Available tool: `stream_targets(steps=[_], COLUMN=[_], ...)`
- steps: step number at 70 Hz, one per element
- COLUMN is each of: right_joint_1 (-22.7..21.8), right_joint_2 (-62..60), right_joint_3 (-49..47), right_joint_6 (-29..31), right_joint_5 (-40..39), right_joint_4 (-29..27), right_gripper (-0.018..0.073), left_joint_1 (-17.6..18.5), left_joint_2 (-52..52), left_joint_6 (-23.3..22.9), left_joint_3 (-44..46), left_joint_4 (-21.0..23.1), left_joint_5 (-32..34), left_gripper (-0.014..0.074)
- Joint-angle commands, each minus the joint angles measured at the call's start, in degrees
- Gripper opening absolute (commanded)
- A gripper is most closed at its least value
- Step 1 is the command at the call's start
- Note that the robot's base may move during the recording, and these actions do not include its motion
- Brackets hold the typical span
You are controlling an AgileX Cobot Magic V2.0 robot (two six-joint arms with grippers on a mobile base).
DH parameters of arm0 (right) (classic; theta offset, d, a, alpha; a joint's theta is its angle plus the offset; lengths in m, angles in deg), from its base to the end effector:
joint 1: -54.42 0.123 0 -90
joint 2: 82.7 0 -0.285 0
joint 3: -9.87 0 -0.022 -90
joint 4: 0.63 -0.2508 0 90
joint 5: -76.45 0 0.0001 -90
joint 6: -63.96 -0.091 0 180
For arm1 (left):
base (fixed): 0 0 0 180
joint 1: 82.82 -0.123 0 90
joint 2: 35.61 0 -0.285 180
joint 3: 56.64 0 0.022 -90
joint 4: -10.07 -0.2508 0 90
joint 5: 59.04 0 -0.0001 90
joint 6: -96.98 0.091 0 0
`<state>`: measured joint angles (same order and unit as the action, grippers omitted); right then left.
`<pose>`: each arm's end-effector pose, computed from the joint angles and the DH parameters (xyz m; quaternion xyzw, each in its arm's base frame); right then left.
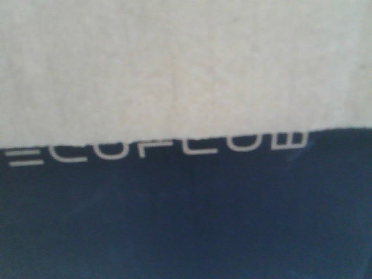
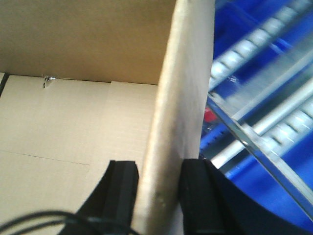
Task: Grab box from left shelf to table start
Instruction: 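Hold the box with both grippers while the base turns away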
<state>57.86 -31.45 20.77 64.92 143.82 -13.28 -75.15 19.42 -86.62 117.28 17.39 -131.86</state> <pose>0.1010 0.0245 0.4257 -0.0395 0.8982 0.1192 0.4213 0.1083 -0.0258 0.4344 0.0391 0.9176 -0.1015 0.3824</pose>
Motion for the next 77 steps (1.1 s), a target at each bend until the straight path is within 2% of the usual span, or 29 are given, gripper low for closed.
stream_targets(steps=[1,77], right_joint_1=[-0.08,-0.08], right_joint_2=[-0.31,-0.31], right_joint_3=[-2.04,-2.04], right_joint_6=[0.39,0.39], right_joint_5=[-6.7,-6.7], right_joint_4=[-2.47,-2.47], right_gripper=[0.0059,0.0059], left_joint_1=[0.58,0.58], left_joint_2=[-0.29,-0.29], left_joint_6=[0.63,0.63], left_joint_3=[1.64,1.64], left_joint_4=[1.9,1.99], left_joint_5=[2.69,2.69], left_gripper=[-0.0104,-0.0104])
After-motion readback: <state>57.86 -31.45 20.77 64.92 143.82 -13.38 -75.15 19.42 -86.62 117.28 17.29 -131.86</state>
